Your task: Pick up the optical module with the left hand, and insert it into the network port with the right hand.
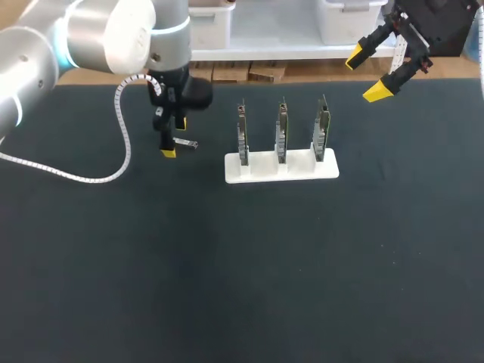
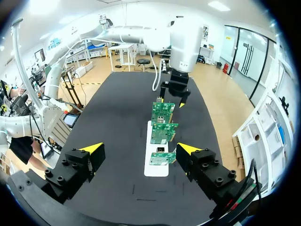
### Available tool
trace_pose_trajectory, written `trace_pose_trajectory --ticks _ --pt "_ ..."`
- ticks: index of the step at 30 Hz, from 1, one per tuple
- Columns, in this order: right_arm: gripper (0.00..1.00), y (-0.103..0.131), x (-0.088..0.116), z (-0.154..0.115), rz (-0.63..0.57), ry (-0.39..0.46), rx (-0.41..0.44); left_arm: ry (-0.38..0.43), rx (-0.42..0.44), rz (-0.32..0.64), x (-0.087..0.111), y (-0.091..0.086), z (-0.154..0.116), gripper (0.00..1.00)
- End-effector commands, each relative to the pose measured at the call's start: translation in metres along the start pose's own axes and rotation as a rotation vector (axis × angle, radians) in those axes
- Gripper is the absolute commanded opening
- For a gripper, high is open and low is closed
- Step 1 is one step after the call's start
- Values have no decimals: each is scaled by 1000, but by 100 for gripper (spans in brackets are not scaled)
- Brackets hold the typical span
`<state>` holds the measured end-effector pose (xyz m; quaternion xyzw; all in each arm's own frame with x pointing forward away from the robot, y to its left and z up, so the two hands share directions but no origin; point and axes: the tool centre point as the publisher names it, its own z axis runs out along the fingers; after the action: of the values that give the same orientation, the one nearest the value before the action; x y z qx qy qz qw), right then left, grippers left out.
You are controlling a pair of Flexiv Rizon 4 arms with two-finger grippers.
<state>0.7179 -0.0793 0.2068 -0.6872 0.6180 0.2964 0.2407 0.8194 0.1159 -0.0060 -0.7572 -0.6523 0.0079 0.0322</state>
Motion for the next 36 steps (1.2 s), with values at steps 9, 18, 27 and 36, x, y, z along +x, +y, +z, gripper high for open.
trace_pose_trajectory --ticks 9,18,27,36 --pt "100 2 0 0 1 1 4 10 -5 -12 3 4 3 100" --pt "100 2 0 0 1 1 4 13 28 -4 2 14 3 100" --pt "100 2 0 0 1 1 4 30 49 22 -3 21 1 100" --pt "100 2 0 0 1 1 4 33 49 16 0 25 -2 100"
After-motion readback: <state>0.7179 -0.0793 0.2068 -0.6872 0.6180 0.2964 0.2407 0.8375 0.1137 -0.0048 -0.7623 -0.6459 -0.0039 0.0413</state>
